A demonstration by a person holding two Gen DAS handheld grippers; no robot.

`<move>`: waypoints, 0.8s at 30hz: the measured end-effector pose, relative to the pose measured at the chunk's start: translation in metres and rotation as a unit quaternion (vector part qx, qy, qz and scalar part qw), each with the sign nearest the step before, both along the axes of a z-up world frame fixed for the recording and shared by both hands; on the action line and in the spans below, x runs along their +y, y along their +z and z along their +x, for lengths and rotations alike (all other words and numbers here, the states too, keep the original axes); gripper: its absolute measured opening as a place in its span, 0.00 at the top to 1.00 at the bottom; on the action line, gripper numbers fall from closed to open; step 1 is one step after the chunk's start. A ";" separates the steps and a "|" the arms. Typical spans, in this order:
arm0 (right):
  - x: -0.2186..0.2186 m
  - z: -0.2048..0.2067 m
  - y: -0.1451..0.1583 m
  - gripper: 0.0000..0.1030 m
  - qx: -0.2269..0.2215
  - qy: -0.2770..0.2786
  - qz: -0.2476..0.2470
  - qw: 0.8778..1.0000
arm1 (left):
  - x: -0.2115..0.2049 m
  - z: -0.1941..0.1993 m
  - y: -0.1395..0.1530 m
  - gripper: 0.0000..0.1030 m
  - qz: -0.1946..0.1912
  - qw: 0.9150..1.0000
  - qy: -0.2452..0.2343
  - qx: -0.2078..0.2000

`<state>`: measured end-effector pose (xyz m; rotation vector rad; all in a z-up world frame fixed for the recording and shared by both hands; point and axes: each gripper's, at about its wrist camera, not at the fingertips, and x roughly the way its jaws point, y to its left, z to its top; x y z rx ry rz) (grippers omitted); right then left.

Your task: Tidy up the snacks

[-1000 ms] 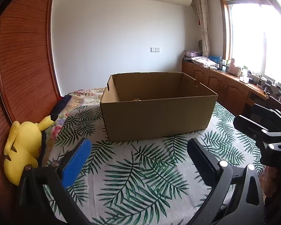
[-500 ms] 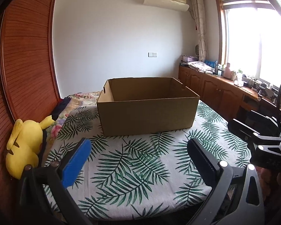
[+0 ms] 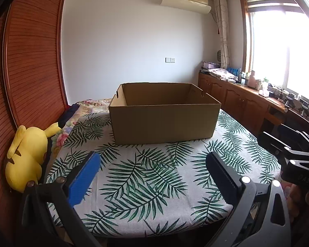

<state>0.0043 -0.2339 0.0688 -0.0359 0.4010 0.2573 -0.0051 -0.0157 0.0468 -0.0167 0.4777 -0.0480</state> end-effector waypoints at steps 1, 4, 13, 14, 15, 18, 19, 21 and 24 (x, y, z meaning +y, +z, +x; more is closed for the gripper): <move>0.000 0.000 0.000 0.04 -0.001 0.000 0.000 1.000 | 0.000 0.000 0.000 0.00 -0.001 1.000 0.001 0.001; 0.001 0.000 -0.001 0.04 0.000 -0.001 0.000 1.000 | 0.001 0.000 0.000 0.00 -0.002 1.000 0.004 0.001; 0.001 0.000 -0.002 0.04 -0.001 -0.003 0.001 1.000 | 0.002 -0.001 0.000 0.00 0.000 1.000 0.005 -0.001; 0.001 0.000 -0.002 0.04 -0.001 -0.003 0.001 1.000 | 0.001 -0.002 0.000 0.00 0.000 1.000 0.005 -0.001; 0.001 0.000 -0.002 0.04 -0.001 -0.002 0.001 1.000 | 0.001 -0.002 0.000 0.00 0.001 1.000 0.005 -0.002; 0.001 0.000 -0.002 0.04 -0.001 -0.002 0.002 1.000 | 0.001 -0.003 0.001 0.00 0.004 1.000 0.005 -0.004; 0.000 0.000 -0.002 0.04 0.000 -0.002 0.002 1.000 | 0.000 -0.003 0.001 0.00 0.004 1.000 0.005 -0.005; 0.000 0.000 -0.002 0.04 0.000 -0.001 0.003 1.000 | 0.000 -0.004 0.001 0.00 0.003 1.000 0.003 -0.006; 0.000 0.000 -0.003 0.04 0.001 -0.002 0.003 1.000 | -0.001 -0.005 0.001 0.00 0.003 1.000 0.004 -0.007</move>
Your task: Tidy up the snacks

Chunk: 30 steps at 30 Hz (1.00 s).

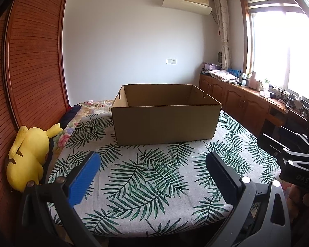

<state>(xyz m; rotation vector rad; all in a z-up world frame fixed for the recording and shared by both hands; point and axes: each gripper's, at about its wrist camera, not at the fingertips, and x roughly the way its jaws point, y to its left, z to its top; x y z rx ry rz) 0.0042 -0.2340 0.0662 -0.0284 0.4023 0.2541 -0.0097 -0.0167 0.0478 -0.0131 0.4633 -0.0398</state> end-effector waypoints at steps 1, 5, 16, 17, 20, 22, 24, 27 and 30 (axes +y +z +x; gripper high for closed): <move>0.000 0.000 0.000 0.04 0.000 0.000 0.000 1.000 | 0.000 0.000 0.000 0.00 -0.001 1.000 -0.001 0.000; 0.000 0.000 0.000 0.04 0.000 0.000 0.000 1.000 | 0.001 0.000 0.000 0.00 -0.001 1.000 -0.001 0.000; -0.002 0.001 -0.002 0.04 0.001 0.000 0.005 1.000 | 0.000 0.000 0.000 0.00 0.001 1.000 -0.002 0.000; -0.002 0.001 -0.002 0.04 0.001 -0.001 0.005 1.000 | 0.000 -0.001 0.000 0.00 0.000 1.000 -0.003 0.000; -0.003 0.001 -0.002 0.04 0.000 -0.002 0.004 1.000 | 0.000 -0.001 0.000 0.00 0.002 1.000 -0.001 -0.001; -0.003 0.001 -0.003 0.04 -0.001 -0.003 0.004 1.000 | 0.001 -0.001 0.000 0.00 0.000 1.000 -0.001 -0.002; -0.004 0.001 -0.003 0.04 -0.001 -0.004 0.004 1.000 | 0.002 -0.001 0.001 0.00 -0.001 1.000 0.000 -0.001; -0.004 0.001 -0.003 0.04 -0.001 -0.003 0.004 1.000 | 0.001 -0.001 0.000 0.00 -0.001 1.000 0.001 -0.002; -0.004 0.001 -0.003 0.04 -0.001 -0.003 0.003 1.000 | 0.001 -0.001 0.000 0.00 -0.001 1.000 0.000 -0.001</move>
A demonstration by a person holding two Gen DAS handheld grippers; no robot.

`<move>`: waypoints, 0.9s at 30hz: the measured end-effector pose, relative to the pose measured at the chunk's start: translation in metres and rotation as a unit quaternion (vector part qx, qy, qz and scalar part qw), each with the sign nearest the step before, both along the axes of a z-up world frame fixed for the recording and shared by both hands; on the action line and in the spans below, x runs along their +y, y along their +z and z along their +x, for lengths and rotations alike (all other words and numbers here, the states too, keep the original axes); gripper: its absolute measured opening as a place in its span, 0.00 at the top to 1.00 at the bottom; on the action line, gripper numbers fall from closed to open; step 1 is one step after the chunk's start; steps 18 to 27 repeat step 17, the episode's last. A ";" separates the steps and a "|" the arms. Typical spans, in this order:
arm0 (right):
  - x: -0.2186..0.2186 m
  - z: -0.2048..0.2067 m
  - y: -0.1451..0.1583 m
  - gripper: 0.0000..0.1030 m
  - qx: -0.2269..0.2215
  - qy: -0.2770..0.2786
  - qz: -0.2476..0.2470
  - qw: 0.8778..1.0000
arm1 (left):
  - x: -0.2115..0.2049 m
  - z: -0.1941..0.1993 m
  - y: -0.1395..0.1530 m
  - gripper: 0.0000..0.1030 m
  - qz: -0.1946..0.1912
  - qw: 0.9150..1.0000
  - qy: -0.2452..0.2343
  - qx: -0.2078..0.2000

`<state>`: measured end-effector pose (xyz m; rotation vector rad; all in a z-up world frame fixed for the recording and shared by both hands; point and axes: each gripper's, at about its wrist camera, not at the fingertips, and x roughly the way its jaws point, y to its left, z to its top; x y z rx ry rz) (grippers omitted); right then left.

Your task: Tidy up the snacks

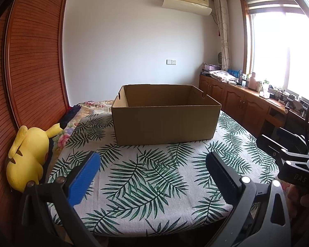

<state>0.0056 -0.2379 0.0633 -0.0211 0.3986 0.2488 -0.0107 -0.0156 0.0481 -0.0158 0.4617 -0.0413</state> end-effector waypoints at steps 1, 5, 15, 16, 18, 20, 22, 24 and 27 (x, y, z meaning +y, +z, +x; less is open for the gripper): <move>0.000 0.000 0.000 0.04 0.000 -0.001 0.000 1.000 | 0.000 0.000 0.000 0.00 -0.001 1.000 0.000 0.000; 0.000 0.000 0.000 0.04 0.000 -0.001 0.001 1.000 | 0.000 -0.001 0.000 0.00 -0.001 1.000 -0.001 -0.001; -0.002 0.002 -0.002 0.04 0.003 -0.001 0.002 1.000 | 0.000 -0.001 0.002 0.00 -0.001 1.000 0.001 -0.002; -0.002 0.002 -0.002 0.04 0.002 -0.001 0.002 1.000 | 0.000 -0.001 0.002 0.00 -0.001 1.000 0.001 -0.002; -0.002 0.002 -0.002 0.04 0.002 -0.001 0.002 1.000 | 0.000 -0.001 0.002 0.00 0.000 1.000 0.001 -0.002; -0.002 0.002 -0.002 0.04 0.002 -0.001 0.002 1.000 | 0.000 -0.001 0.002 0.00 0.000 1.000 0.001 -0.002; -0.002 0.002 -0.002 0.04 0.002 -0.001 0.002 1.000 | 0.000 -0.001 0.002 0.00 0.000 1.000 0.001 -0.002; -0.002 0.002 -0.002 0.04 0.002 -0.001 0.002 1.000 | 0.000 -0.001 0.002 0.00 0.000 1.000 0.001 -0.002; -0.002 0.002 -0.002 0.04 0.002 -0.001 0.002 1.000 | 0.000 -0.001 0.002 0.00 0.000 1.000 0.001 -0.002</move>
